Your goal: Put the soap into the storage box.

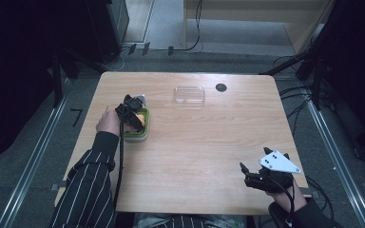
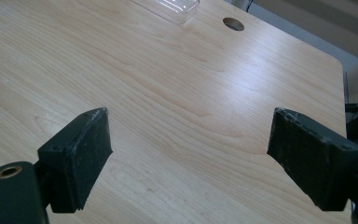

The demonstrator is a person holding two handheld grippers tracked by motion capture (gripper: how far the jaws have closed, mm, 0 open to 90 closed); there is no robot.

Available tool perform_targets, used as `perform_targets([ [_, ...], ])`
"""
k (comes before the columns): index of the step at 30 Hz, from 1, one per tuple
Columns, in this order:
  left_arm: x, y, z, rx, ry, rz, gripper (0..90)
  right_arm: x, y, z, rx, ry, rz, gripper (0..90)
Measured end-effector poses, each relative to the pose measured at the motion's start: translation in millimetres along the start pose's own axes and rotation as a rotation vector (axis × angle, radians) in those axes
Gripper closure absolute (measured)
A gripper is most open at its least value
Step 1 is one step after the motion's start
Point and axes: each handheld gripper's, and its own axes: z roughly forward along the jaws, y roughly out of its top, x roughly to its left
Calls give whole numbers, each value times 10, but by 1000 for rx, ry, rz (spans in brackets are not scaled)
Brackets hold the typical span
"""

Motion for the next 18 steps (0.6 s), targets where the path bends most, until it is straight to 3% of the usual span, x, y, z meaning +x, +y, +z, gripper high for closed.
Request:
perform_targets([
  [10,-14,-16,-81,-16,7,-6,204,-4,-5,-13,-6,0,3,137],
  [18,7,-106,-187,-40,-14,-25,112,12,-3,-31,-3,-2,-2,137],
])
